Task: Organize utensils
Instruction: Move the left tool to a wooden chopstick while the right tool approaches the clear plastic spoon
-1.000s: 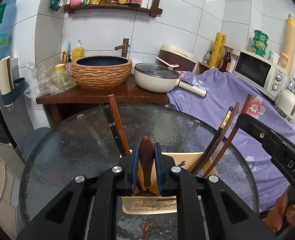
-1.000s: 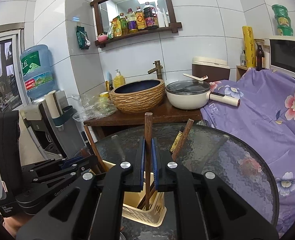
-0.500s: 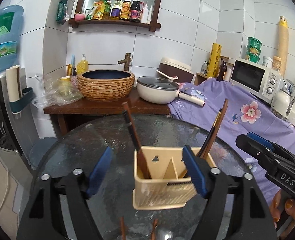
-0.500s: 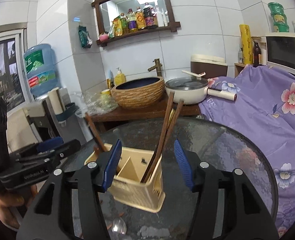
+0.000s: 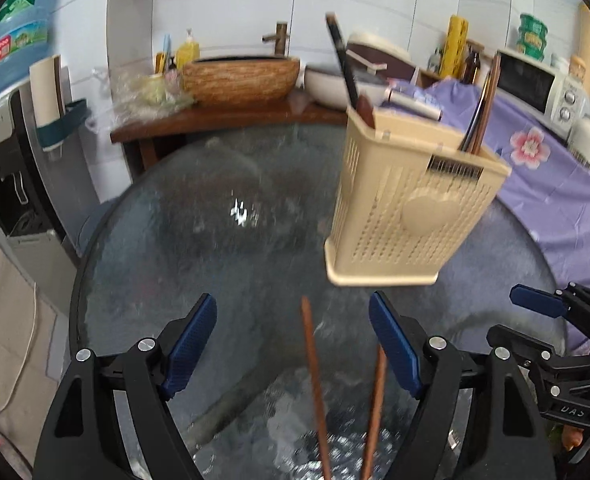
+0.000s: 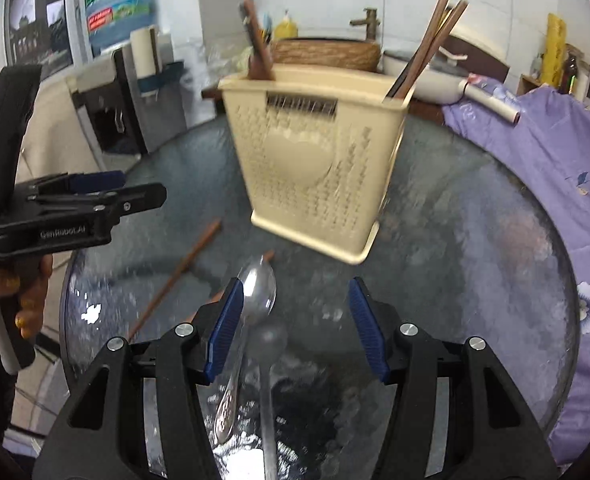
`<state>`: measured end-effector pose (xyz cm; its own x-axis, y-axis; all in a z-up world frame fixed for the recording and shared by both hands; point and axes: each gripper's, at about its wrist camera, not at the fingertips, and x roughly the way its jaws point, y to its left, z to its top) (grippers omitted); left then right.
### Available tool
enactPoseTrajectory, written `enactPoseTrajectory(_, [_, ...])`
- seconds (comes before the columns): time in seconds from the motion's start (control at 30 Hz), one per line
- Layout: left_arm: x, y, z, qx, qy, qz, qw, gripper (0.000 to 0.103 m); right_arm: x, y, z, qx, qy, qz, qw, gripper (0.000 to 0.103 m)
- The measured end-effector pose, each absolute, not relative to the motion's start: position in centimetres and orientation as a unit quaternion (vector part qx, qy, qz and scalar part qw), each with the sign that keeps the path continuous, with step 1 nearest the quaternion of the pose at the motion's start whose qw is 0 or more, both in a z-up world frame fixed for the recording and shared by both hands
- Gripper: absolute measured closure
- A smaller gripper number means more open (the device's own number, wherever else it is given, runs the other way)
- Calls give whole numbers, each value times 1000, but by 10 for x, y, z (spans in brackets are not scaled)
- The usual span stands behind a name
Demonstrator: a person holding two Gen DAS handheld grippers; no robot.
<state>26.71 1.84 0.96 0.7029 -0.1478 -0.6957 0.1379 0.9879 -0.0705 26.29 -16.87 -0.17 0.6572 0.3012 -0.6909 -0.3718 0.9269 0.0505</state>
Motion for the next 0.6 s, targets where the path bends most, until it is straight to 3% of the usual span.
enactPoseTrajectory(0.2, [264,22,-21,9,423,-88,902,50,251,-170,-35,-57,408,193,891,48])
enactPoseTrajectory(0.6, [256,13,-40,20,446,-102,889,55,240,-169,-61,-87,446,197,869,54])
